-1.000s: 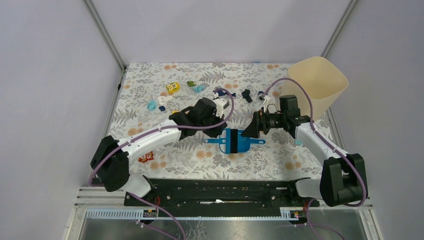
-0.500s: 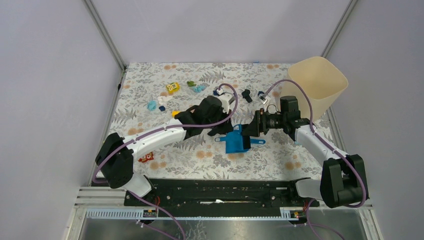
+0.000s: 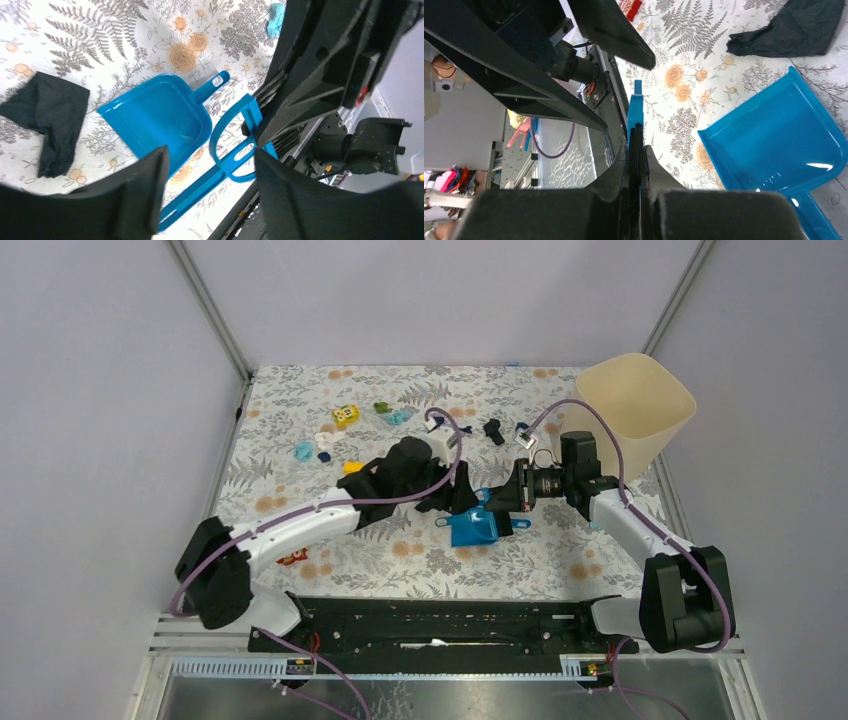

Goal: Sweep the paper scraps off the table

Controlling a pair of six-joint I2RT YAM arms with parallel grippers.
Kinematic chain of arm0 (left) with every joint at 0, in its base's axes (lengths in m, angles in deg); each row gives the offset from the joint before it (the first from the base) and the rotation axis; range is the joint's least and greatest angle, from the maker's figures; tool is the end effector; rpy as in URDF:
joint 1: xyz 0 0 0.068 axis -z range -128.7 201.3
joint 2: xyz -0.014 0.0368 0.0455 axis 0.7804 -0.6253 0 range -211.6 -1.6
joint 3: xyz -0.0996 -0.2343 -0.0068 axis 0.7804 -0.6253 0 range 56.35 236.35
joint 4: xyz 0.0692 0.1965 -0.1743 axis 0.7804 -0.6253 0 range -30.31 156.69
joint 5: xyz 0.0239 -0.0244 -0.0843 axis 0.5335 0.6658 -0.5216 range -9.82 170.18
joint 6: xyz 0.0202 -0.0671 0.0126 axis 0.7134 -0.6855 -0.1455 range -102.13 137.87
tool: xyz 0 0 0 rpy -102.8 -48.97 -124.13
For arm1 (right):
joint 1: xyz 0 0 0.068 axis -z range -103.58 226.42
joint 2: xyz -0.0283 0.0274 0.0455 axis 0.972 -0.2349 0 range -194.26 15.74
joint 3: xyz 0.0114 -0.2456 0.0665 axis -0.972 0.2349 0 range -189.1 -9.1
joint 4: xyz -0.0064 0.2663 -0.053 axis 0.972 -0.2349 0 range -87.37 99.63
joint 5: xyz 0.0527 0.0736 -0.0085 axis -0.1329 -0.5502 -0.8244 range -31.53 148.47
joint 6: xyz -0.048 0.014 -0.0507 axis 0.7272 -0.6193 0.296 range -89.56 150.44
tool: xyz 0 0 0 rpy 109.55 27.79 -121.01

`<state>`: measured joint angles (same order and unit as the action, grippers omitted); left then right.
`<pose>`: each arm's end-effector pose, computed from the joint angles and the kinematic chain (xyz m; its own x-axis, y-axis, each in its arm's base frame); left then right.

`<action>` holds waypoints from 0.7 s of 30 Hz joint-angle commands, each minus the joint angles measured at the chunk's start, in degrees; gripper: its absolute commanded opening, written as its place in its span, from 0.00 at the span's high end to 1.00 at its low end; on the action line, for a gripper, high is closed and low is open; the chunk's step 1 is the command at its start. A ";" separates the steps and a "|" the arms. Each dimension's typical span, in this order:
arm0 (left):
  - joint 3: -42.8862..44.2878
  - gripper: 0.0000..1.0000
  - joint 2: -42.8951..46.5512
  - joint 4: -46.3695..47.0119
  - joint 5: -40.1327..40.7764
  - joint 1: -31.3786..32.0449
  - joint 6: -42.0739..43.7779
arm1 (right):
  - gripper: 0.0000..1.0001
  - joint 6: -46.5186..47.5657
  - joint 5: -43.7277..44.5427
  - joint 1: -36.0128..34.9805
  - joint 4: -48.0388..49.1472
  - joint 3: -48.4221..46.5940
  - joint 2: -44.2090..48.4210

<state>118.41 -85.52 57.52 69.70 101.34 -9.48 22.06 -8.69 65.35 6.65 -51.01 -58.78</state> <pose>0.2273 -0.2878 0.2499 -0.6863 0.1158 -0.7181 0.6064 0.6362 -0.4770 0.2654 0.1069 0.2063 -0.6832 -0.0760 -0.7262 -0.7180 0.2509 0.6492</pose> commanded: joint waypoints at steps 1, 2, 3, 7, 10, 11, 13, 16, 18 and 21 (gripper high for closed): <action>-6.63 0.27 9.48 9.82 2.53 -0.11 -3.05 | 1.00 0.21 -6.63 0.49 1.45 -1.60 0.31; -9.21 0.23 12.14 12.40 2.52 -0.50 -3.89 | 1.00 -0.36 -7.70 0.71 1.77 -1.63 0.34; -12.44 0.20 14.81 15.53 1.98 -1.30 -4.90 | 1.00 -1.54 -8.99 0.90 2.43 -1.49 0.28; -23.24 0.17 23.41 24.05 -4.05 -5.86 -9.39 | 1.00 -7.12 -12.71 1.23 9.44 -0.29 0.47; -26.80 0.20 25.35 26.68 -10.02 -7.60 -11.52 | 1.00 -11.81 -12.64 1.26 14.10 1.04 0.92; -28.02 0.21 25.87 27.34 -10.97 -7.60 -11.87 | 1.00 -13.22 -12.66 1.33 15.88 1.61 1.14; -30.38 0.22 27.09 29.24 -12.29 -7.61 -12.69 | 1.00 -16.63 -12.62 1.35 19.86 2.75 1.45; -32.68 0.24 27.68 31.85 -14.05 -7.63 -13.24 | 1.00 -19.39 -12.73 1.31 23.04 3.29 1.53; -32.90 0.25 26.83 32.21 -15.90 -7.66 -13.05 | 1.00 -19.60 -12.80 1.31 23.16 3.33 1.32; -33.42 0.32 24.62 35.26 -19.39 -7.62 -13.83 | 1.00 -19.67 -12.71 1.31 23.24 3.36 1.22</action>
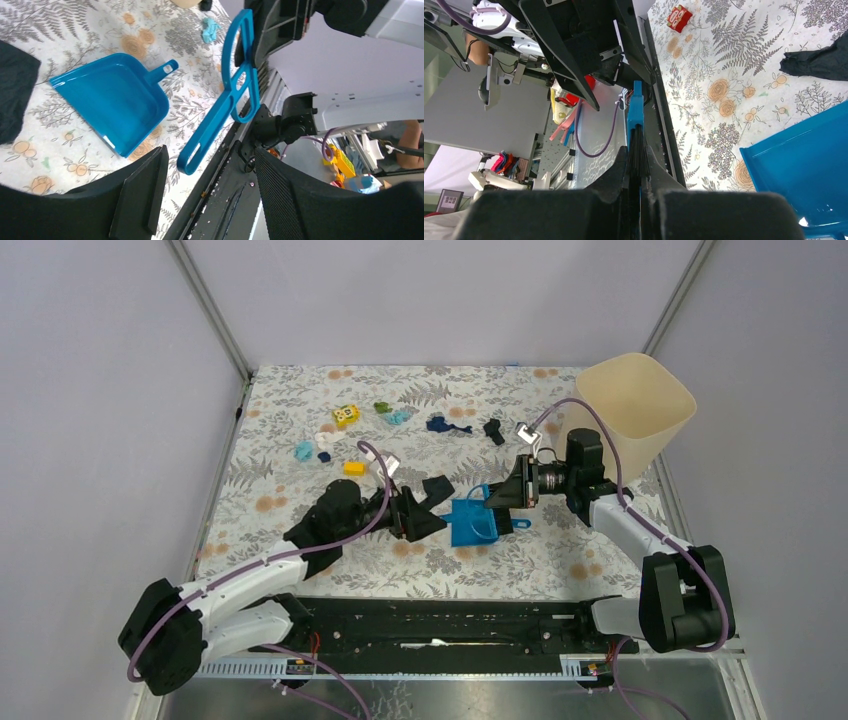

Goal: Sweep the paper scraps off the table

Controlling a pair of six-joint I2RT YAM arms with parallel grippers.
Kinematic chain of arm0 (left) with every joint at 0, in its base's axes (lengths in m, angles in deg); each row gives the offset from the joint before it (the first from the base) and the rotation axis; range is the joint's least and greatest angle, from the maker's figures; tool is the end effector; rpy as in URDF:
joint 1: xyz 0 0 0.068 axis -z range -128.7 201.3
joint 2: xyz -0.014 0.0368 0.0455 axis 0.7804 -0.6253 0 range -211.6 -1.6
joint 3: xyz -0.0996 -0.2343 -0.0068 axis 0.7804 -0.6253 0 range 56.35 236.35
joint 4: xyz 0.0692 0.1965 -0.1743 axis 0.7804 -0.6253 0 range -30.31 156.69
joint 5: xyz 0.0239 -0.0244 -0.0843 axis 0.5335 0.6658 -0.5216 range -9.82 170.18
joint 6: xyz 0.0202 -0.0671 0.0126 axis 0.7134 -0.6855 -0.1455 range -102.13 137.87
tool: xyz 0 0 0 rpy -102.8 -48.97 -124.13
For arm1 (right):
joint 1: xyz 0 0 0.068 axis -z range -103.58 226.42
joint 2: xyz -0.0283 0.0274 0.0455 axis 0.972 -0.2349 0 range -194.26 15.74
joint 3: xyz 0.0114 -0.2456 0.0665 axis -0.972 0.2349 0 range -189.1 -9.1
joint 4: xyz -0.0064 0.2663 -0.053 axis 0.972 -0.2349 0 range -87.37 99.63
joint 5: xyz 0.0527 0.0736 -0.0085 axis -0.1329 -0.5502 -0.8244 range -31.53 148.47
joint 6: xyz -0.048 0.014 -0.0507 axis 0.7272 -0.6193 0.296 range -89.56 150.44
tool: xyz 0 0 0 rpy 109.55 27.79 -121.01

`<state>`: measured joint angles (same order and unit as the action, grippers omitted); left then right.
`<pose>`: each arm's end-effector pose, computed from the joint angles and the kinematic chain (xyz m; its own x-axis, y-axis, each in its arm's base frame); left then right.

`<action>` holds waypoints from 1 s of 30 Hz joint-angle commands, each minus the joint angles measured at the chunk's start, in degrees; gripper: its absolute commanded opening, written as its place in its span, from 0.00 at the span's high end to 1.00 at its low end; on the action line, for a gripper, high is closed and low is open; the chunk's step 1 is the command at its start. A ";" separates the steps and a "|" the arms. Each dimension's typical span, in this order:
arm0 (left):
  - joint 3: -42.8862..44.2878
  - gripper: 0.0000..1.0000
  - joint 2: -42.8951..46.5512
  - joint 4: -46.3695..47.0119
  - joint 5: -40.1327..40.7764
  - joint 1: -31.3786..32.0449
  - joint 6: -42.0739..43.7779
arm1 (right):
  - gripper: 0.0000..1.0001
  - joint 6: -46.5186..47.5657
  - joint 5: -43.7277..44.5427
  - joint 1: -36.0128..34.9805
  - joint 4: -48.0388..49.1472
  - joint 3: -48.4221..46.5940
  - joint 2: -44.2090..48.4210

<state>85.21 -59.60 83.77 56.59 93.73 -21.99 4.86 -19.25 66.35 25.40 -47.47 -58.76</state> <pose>0.1818 -0.1978 0.2226 -0.6998 -0.1560 -0.6971 0.5977 0.4067 -0.6909 0.2632 0.1049 0.2174 -0.7146 -0.0336 -0.6987 -0.6991 0.0708 0.7115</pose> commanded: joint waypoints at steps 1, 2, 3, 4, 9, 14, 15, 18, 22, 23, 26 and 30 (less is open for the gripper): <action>-0.48 0.35 -2.13 10.67 -7.15 -0.04 -1.89 | 1.00 -2.54 -2.12 0.30 4.55 -0.11 1.13; -0.77 0.39 -3.00 12.39 -7.86 -0.07 -2.50 | 1.00 -2.56 -1.96 0.32 4.63 0.02 0.96; -0.82 0.42 -3.79 13.71 -8.33 -0.05 -2.99 | 1.00 -2.59 -1.88 0.34 4.62 0.02 0.83; -0.82 0.46 -4.68 14.89 -8.80 -0.04 -3.48 | 1.00 -2.59 -1.75 0.31 4.64 0.07 0.57; -0.04 0.64 -7.85 18.71 -11.77 -0.04 -4.99 | 1.00 -2.46 -1.38 0.31 4.55 0.11 0.10; 0.51 0.97 -6.81 15.77 -11.57 -0.04 -3.39 | 0.96 -0.28 -0.58 0.39 3.03 0.14 0.47; 0.68 1.00 -6.05 13.93 -10.90 0.01 -2.61 | 0.86 1.38 -0.44 0.44 1.71 -0.14 0.61; 3.95 1.00 -3.97 2.50 -9.33 0.03 2.62 | 0.48 14.38 -1.04 0.66 -8.30 -2.70 1.21; 13.51 1.00 -4.36 -19.17 -8.26 1.04 12.43 | 0.25 46.39 1.38 0.31 -41.20 -12.37 0.69; 15.85 1.00 -4.77 -24.03 -8.28 1.45 14.53 | 0.24 52.99 2.97 -0.22 -47.68 -14.95 -0.12; 22.51 1.00 -6.24 -36.48 -9.06 3.27 20.27 | 0.23 69.50 9.95 -3.39 -66.42 -22.21 -3.46; 26.93 1.00 -7.13 -44.60 -9.71 6.01 24.89 | 0.23 76.99 14.00 -6.37 -73.96 -26.30 -4.99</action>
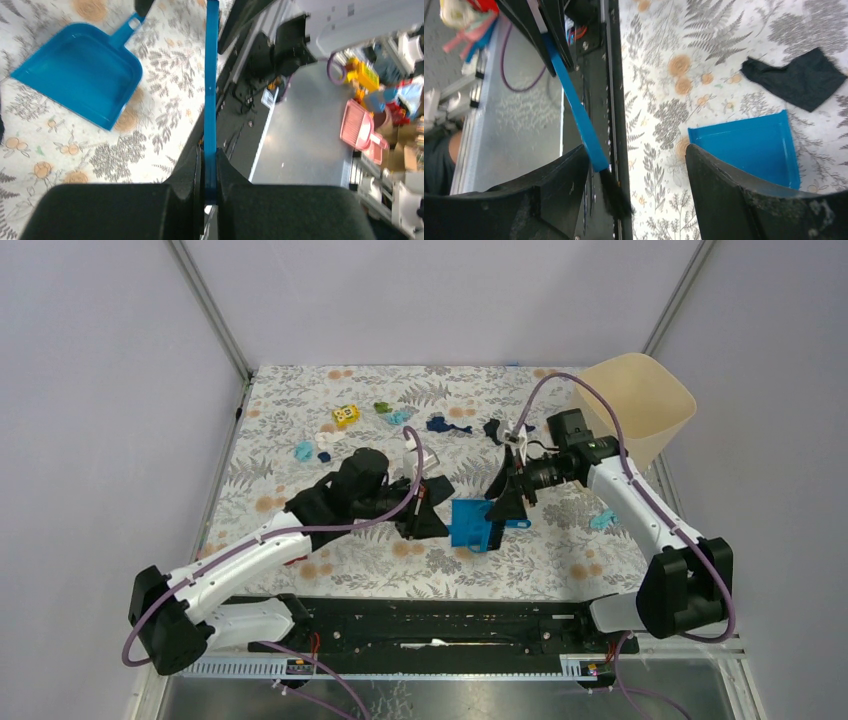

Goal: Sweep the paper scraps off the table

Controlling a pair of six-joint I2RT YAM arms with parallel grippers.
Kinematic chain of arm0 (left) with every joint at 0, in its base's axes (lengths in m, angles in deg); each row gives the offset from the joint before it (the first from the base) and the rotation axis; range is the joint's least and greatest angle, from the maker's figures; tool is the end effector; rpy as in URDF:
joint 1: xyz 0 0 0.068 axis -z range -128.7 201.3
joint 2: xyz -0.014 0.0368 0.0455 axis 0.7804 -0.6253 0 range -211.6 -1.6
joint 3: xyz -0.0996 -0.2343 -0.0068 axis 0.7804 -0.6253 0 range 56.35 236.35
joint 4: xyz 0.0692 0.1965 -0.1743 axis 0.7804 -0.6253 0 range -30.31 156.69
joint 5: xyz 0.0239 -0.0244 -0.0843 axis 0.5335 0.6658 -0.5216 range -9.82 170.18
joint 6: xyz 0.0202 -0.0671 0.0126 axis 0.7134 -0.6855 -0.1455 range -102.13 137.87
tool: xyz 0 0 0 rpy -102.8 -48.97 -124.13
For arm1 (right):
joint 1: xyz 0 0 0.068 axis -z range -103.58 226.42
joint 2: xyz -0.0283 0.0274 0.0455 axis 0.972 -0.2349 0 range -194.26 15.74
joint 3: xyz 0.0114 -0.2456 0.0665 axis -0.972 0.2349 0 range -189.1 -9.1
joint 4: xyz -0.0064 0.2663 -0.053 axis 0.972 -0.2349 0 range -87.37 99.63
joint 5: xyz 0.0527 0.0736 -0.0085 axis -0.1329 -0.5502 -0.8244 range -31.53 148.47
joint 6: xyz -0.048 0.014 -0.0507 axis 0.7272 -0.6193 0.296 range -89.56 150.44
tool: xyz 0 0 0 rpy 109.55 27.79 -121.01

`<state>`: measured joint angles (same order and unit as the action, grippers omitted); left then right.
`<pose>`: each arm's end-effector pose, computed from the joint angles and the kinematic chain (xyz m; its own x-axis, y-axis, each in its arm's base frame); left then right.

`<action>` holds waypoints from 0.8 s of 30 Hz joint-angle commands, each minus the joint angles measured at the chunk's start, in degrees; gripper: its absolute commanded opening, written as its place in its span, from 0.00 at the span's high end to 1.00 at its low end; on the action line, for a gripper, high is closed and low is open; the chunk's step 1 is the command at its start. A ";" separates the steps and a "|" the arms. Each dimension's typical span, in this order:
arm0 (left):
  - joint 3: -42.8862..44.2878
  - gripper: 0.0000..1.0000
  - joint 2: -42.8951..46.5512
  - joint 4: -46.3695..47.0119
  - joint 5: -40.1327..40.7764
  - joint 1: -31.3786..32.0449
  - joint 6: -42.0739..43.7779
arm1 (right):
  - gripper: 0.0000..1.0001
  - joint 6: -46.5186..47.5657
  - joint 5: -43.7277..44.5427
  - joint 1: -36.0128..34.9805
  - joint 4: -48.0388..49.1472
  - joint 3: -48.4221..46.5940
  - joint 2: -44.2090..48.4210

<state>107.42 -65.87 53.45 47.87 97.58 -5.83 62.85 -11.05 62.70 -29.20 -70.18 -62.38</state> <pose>0.1757 -0.2290 0.2794 -0.6602 0.1990 -0.7243 0.7386 0.3473 -0.5778 0.2635 0.1208 0.2577 -0.3609 -0.2812 -0.8892 -0.9321 0.0766 0.3541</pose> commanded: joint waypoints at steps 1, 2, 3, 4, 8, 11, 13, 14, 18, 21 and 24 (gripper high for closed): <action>5.19 1.00 -0.93 -15.34 -1.86 2.52 9.51 | 0.23 19.57 5.95 -3.26 -19.96 -3.89 -1.22; 5.09 1.00 -0.76 -15.73 -3.08 2.86 10.15 | 0.22 20.18 6.16 -3.84 -20.43 -4.03 -1.05; 4.71 1.00 -0.72 -15.74 -3.78 3.15 10.70 | 0.22 20.62 6.41 -4.53 -20.75 -4.05 -0.87; 4.33 1.00 -0.61 -15.74 -3.96 3.28 11.30 | 0.22 21.30 6.86 -5.36 -21.32 -4.05 -0.74; 3.03 1.00 0.12 -12.51 -3.85 3.43 11.30 | 0.23 22.51 8.92 -9.76 -23.63 -3.35 -0.43; 2.89 1.00 0.58 -9.63 -5.55 3.48 9.76 | 0.25 22.02 8.66 -11.70 -23.21 -1.50 0.67; 2.91 1.00 0.93 -8.59 -5.81 3.54 9.42 | 0.27 20.77 8.33 -12.39 -22.04 -0.36 1.54; 2.78 1.00 1.01 -8.12 -6.00 3.47 9.29 | 0.29 20.02 7.96 -12.54 -21.47 -0.02 1.91; 1.85 1.00 1.07 -5.55 -6.75 3.51 8.41 | 0.48 18.10 6.22 -12.79 -20.44 0.02 1.92; 1.50 1.00 1.66 -2.64 -4.65 3.48 7.02 | 0.75 17.34 4.95 -12.84 -20.30 -0.16 0.72; 0.90 0.62 3.74 0.89 -0.38 3.47 5.69 | 1.00 16.55 2.11 -12.82 -20.32 -0.18 -0.63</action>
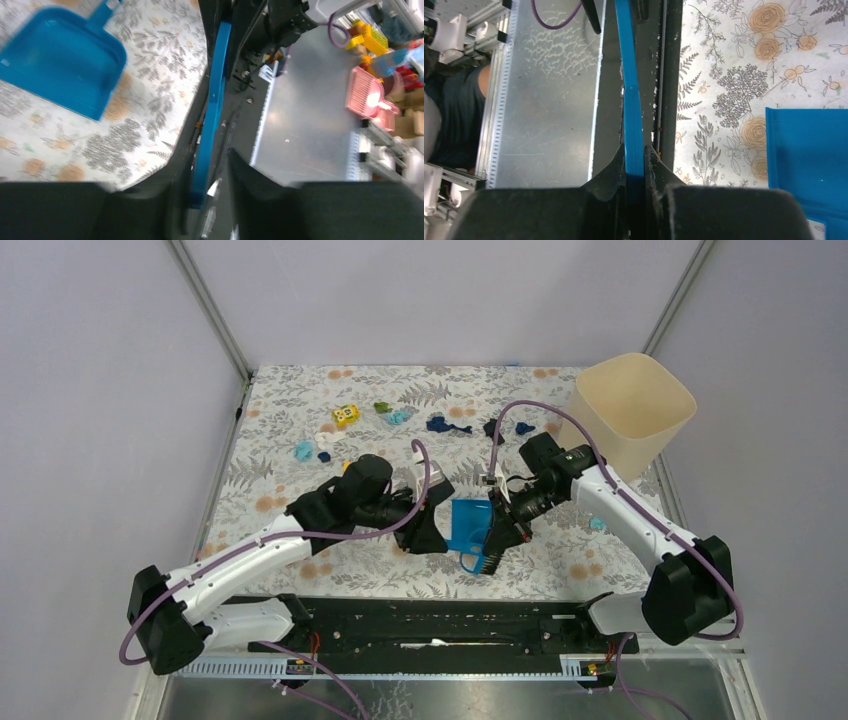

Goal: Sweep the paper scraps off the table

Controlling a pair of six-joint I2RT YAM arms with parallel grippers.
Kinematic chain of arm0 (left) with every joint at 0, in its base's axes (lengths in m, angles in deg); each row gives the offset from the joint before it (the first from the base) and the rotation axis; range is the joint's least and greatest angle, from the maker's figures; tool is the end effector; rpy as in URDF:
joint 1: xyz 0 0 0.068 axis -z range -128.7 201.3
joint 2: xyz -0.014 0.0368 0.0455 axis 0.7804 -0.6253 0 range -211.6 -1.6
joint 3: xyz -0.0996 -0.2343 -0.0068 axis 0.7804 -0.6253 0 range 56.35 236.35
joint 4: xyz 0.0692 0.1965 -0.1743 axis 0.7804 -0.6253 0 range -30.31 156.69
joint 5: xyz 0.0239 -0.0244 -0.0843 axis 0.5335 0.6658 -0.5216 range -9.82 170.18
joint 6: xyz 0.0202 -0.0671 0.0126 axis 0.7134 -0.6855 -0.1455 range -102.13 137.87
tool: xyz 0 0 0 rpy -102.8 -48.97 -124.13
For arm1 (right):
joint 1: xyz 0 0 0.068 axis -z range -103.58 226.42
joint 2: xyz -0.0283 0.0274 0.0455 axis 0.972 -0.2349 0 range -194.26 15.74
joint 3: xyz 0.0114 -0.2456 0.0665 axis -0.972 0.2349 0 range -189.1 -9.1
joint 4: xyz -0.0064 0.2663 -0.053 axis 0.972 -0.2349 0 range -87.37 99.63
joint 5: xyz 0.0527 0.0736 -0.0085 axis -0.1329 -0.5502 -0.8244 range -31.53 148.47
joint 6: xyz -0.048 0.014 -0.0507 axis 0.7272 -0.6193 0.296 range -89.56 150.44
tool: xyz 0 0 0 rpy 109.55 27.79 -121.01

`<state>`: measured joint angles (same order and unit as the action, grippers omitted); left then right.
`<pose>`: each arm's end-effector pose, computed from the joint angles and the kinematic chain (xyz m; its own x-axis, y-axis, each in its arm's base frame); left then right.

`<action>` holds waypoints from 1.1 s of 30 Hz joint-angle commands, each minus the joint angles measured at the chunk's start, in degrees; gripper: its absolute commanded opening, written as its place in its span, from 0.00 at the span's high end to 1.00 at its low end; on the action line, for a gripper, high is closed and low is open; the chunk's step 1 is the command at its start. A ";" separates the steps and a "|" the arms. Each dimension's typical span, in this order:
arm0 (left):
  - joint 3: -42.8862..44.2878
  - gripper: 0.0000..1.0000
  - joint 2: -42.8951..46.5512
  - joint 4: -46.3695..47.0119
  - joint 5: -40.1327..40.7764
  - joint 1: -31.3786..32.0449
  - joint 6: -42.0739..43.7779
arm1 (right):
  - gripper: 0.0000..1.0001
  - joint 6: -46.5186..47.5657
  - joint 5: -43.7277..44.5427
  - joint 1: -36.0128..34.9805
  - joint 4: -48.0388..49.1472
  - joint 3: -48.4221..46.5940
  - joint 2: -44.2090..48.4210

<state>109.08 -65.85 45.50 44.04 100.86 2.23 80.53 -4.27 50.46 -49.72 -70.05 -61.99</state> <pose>0.1542 -0.2341 0.2765 -0.5899 0.3567 -0.7244 0.8074 0.2514 -0.5337 0.2058 0.1581 0.2389 -0.2594 -0.5171 -0.8157 -0.9211 -0.1215 0.3699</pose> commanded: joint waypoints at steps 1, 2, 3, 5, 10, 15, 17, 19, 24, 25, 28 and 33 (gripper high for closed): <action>-2.55 0.49 4.95 11.14 5.37 0.21 -3.62 | 1.00 -1.56 -5.93 -0.58 0.17 -0.31 -1.66; -4.14 0.43 6.70 14.81 6.77 0.19 -5.17 | 1.00 -1.95 -7.76 -0.56 0.14 -0.38 -2.20; -5.63 0.39 7.55 17.20 7.86 0.19 -6.55 | 1.00 -2.41 -9.18 -0.53 0.14 -0.52 -2.67; -7.25 0.38 8.01 19.70 8.09 0.10 -8.66 | 1.00 -3.41 -11.16 -0.55 0.13 -0.98 -3.38; -7.87 0.44 5.25 20.45 5.86 0.16 -12.60 | 1.00 -5.37 -13.08 -0.50 0.09 -1.76 -4.16; -9.99 0.58 7.12 23.41 5.66 0.15 -15.42 | 1.00 -5.52 -13.41 -0.18 0.16 -1.18 -4.68; -10.42 0.62 7.86 23.16 5.98 0.06 -15.64 | 1.00 -5.52 -14.21 0.43 0.22 -0.73 -4.75; -10.56 0.62 8.25 22.15 5.99 0.08 -15.57 | 1.00 -5.44 -14.51 0.99 0.16 -0.43 -4.59; -11.31 0.74 8.36 22.08 6.09 0.02 -15.81 | 1.00 -5.10 -14.20 1.35 0.27 0.02 -4.44; -11.33 0.79 8.35 22.40 6.25 0.08 -15.83 | 1.00 -5.02 -13.98 1.37 0.25 0.10 -4.49; -11.46 0.85 8.16 23.62 6.81 0.00 -16.08 | 1.00 -5.00 -13.25 1.37 0.40 0.28 -4.71; -11.91 1.00 7.15 25.02 9.84 -0.07 -17.52 | 0.54 -6.10 -10.07 1.35 1.20 0.33 -4.18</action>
<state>97.84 -58.63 64.97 50.10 100.92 -14.16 75.00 -15.92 51.73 -48.76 -69.76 -66.65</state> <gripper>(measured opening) 0.063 0.278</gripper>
